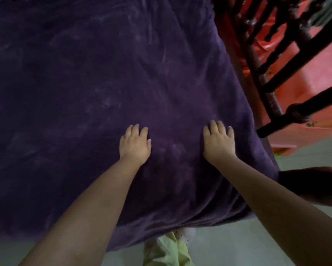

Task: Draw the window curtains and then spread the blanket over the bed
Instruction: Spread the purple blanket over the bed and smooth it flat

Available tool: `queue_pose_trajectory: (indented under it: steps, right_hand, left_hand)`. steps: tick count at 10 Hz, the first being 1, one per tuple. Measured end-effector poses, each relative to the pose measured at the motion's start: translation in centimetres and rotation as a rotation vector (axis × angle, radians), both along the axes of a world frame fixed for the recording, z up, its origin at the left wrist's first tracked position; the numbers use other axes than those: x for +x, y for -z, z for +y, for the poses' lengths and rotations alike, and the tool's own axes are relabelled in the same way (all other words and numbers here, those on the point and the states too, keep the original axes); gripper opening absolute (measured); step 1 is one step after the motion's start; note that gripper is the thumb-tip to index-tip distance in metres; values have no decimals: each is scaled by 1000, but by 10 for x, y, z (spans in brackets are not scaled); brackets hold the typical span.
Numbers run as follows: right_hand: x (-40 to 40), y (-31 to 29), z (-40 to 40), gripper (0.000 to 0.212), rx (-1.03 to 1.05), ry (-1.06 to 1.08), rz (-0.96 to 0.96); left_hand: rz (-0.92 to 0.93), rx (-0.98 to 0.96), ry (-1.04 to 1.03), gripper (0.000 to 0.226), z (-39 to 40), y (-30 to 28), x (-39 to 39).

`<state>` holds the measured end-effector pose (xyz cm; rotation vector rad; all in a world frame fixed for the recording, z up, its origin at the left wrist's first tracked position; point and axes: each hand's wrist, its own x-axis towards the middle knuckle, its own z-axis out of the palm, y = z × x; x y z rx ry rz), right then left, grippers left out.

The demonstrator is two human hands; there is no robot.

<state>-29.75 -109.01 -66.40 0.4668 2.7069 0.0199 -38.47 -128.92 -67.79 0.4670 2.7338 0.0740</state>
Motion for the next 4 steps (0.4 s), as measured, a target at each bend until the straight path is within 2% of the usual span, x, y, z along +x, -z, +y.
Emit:
queue_pose_trajectory:
  steps: [1, 2, 3, 4]
  right_hand:
    - [-27, 0, -16, 48, -109, 6, 84]
    - [-51, 1, -20, 38, -183, 174, 170]
    - [-75, 7, -18, 35, -232, 224, 200]
    - [-98, 8, -17, 32, -317, 272, 329]
  left_hand:
    - [33, 58, -64, 52, -11, 7, -16]
    - [67, 108, -46, 54, -16, 15, -36]
    - [78, 155, -50, 54, -19, 24, -64]
    - [76, 182, -73, 55, -20, 35, -87]
